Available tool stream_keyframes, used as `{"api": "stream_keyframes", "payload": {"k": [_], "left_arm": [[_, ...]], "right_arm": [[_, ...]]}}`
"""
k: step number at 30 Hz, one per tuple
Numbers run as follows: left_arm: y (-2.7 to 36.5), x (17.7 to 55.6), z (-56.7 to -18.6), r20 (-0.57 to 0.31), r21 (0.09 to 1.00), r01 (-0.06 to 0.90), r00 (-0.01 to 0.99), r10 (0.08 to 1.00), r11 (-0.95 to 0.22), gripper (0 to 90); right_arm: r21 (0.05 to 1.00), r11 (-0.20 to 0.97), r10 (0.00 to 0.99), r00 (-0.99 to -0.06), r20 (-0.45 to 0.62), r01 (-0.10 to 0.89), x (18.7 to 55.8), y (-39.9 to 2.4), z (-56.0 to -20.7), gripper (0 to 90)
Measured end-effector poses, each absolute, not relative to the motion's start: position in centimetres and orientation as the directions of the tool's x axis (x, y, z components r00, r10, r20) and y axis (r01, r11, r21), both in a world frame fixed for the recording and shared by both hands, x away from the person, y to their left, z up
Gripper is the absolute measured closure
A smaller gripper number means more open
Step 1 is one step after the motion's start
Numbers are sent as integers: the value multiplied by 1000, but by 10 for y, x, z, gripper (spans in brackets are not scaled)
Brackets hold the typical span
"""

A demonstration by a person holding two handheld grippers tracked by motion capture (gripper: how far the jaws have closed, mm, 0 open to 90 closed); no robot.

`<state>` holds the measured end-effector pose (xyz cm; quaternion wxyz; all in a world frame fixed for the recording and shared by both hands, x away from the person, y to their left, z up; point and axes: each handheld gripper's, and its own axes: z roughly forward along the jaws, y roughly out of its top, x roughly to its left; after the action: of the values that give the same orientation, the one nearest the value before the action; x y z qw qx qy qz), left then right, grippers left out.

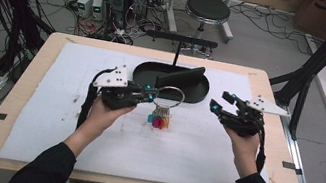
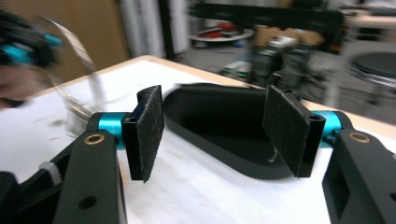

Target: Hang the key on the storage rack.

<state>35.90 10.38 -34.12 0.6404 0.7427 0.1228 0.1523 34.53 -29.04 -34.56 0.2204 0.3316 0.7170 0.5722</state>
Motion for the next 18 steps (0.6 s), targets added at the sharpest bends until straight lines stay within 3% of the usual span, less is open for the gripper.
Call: {"api": "stream_keyframes", "payload": {"k": [10,18], "left_arm": [[129,375,-322,86,991,-27,874,479,-130,868],[141,393,-308,93,992,-27,835,543,-127,868]], "right_arm": [[956,56,853,-511,104,287,354,-336,-372,395],[950,56,871,-480,104,306,356,-345,-378,395]]}}
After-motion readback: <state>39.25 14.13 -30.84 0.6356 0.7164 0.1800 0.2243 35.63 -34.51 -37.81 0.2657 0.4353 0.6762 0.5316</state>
